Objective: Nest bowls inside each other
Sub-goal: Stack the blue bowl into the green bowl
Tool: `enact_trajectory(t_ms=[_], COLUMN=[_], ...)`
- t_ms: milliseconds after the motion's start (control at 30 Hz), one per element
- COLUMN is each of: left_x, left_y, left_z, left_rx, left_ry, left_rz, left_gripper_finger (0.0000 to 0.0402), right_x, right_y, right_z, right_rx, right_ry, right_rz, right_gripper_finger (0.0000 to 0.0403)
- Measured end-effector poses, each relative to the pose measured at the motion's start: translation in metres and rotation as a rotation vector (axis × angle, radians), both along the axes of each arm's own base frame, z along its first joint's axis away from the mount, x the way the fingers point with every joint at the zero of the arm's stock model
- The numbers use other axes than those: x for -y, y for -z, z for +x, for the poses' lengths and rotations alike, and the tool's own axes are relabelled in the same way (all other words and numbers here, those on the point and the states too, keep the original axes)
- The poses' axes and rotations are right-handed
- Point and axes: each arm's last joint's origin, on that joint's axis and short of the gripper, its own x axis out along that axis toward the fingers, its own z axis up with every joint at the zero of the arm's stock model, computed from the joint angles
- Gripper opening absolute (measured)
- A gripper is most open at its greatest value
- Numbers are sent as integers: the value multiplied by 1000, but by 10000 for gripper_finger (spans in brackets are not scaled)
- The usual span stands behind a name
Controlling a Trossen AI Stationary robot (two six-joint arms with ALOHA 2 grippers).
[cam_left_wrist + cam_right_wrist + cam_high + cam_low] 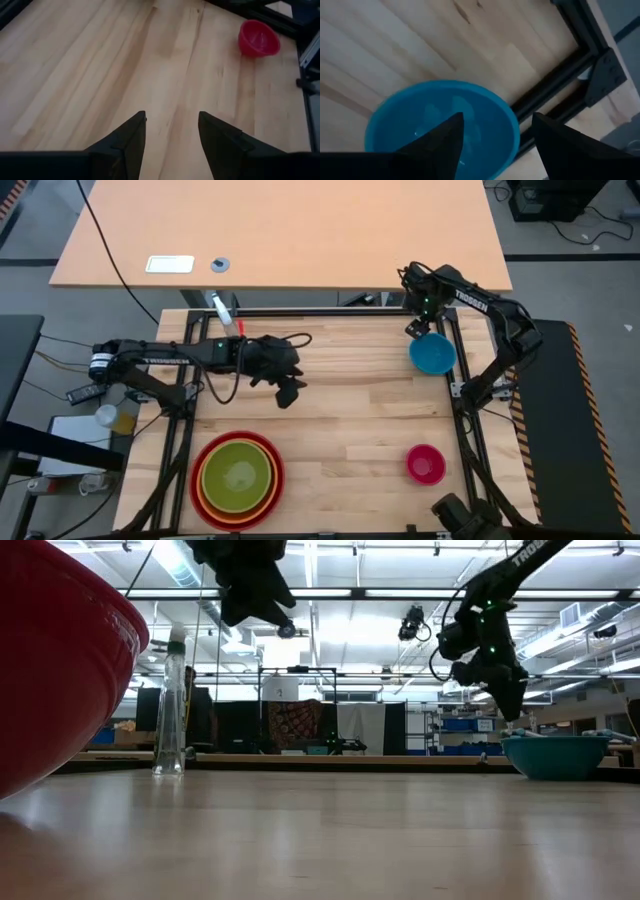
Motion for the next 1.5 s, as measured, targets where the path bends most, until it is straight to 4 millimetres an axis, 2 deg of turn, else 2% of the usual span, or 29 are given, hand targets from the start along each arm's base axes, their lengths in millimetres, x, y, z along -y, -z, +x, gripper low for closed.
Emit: enact_trajectory(t_ms=[167, 367, 533, 700, 833, 1000, 1233, 1500], left_x=[1, 1, 4, 10, 14, 15, 15, 18], left_y=[1, 0, 20, 31, 37, 34, 31, 28], left_z=[1, 2, 1, -3, -5, -3, -1, -6], left_rx=[0, 21, 66, 69, 52, 85, 121, 112], left_ry=[69, 115, 131, 112, 97, 96, 17, 21], left_rz=[31, 62, -22, -87, -103, -102, -205, -209], left_gripper_finger=[183, 183, 183, 183, 183, 183, 183, 183], right_x=[1, 4, 5, 4, 4, 4, -5, -18], right_y=[8, 33, 46, 51, 54, 64, 67, 52], right_z=[2, 11, 19, 23, 26, 32, 45, 74], right_rx=[-30, -162, -229, -239, -224, -221, -136, -60], right_ry=[-40, -95, -145, -194, -210, -212, -174, -179], right_rz=[20, 113, 140, 157, 173, 195, 251, 237], right_gripper_finger=[235, 220, 211, 195, 163, 109, 17, 8])
